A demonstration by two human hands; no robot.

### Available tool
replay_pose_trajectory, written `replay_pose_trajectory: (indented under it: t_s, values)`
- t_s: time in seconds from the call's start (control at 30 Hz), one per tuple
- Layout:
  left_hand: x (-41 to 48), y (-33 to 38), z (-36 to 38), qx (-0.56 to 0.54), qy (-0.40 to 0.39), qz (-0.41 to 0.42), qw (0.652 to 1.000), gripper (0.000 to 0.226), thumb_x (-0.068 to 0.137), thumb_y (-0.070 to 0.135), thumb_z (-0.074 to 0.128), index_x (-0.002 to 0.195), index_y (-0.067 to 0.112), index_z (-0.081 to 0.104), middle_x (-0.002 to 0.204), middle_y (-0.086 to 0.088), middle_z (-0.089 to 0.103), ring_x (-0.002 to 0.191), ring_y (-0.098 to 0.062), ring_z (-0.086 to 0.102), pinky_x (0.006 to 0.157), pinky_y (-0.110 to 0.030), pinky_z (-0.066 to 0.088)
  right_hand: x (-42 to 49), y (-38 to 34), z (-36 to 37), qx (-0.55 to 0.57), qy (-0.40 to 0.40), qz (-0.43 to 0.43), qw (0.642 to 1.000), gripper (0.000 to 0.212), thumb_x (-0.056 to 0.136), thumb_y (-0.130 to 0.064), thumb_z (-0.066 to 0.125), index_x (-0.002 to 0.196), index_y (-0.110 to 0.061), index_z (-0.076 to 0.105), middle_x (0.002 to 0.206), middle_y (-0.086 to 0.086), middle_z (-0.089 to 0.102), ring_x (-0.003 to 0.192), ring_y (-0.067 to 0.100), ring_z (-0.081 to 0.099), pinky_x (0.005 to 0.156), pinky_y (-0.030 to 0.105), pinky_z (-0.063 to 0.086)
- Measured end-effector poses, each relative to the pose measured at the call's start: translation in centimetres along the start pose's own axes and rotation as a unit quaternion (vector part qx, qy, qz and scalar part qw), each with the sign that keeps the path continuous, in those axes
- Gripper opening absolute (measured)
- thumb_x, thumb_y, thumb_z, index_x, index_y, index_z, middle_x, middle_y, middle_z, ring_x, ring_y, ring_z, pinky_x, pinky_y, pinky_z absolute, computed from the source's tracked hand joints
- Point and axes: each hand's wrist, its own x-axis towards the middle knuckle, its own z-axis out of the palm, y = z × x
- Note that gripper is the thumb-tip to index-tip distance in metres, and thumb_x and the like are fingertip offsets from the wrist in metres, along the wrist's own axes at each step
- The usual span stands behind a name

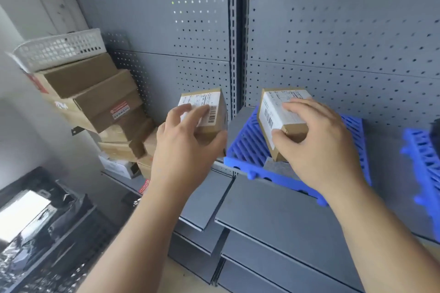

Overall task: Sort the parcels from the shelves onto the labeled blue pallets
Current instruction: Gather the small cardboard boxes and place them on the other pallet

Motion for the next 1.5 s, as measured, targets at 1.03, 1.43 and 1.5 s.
replay_pose_trajectory:
  t_s: [1.03,1.43,1.5]
  values:
    - [10.9,5.2,13.9,-0.061,-0.268,0.2,0.941,0.072,0.083,0.058,0.072,0.147,0.035,0.049,0.156,0.01,0.036,0.139,-0.027,0.036,0.111,-0.042,0.042,4.2,7.8,2.1,-0.17,0.062,0.175,0.968,0.053,0.085,-0.042,0.072,0.133,-0.021,0.062,0.142,-0.01,0.056,0.135,0.011,0.045,0.11,0.042,0.042]
    - [10.1,5.3,11.7,-0.067,-0.205,0.241,0.946,0.062,0.085,0.063,0.064,0.141,0.038,0.053,0.152,0.009,0.043,0.142,-0.023,0.037,0.117,-0.051,0.034,2.5,5.9,1.3,-0.187,0.114,0.184,0.958,0.047,0.087,-0.041,0.07,0.129,-0.021,0.065,0.138,-0.008,0.059,0.13,0.018,0.05,0.107,0.043,0.042]
    - [9.6,5.3,11.3,-0.072,-0.201,0.252,0.944,0.062,0.085,0.062,0.065,0.141,0.037,0.053,0.152,0.008,0.044,0.141,-0.023,0.039,0.116,-0.051,0.035,2.0,5.3,1.2,-0.19,0.124,0.185,0.956,0.047,0.087,-0.041,0.07,0.129,-0.021,0.065,0.137,-0.008,0.059,0.129,0.018,0.049,0.106,0.042,0.041]
